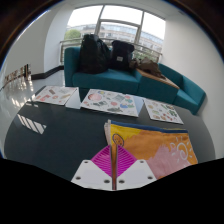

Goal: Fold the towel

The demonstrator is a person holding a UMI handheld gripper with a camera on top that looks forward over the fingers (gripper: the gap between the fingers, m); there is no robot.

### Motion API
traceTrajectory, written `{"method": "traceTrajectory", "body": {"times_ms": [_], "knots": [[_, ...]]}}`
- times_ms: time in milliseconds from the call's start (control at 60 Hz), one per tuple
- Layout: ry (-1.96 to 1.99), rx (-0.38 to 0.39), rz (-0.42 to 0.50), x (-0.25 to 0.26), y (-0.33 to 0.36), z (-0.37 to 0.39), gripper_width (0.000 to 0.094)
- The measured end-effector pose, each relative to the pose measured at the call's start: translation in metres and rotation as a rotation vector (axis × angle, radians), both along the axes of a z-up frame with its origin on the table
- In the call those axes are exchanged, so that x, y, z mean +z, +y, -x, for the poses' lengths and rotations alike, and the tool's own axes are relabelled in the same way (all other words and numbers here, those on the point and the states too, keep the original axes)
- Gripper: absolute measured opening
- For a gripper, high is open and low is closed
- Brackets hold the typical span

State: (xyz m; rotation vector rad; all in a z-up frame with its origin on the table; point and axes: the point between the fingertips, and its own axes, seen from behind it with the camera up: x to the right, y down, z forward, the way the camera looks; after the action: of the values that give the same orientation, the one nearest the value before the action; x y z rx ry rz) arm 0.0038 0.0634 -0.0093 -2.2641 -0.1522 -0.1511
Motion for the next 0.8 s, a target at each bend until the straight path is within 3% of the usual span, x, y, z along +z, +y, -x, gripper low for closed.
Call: {"method": "traceTrajectory", "body": {"times_ms": [150,250,483,667,700,800], "knots": [[0.065,0.018,0.005,0.007,-0.004,0.002,0.0021],[0.120,0.023,-0.020,0.040,-0.005,-0.014,0.0020],[0.082,-0.088,-0.133,0.119,0.001,-0.153,0.0020],[-0.007,-0.212,-0.078,0.082,-0.003,-0.275,0.0029],[-0.009,-0.240,-0.070,0.071,-0.003,-0.291,0.0078],[-0.065,-0.304,-0.047,0.047,-0.008,-0.336,0.0404]]}}
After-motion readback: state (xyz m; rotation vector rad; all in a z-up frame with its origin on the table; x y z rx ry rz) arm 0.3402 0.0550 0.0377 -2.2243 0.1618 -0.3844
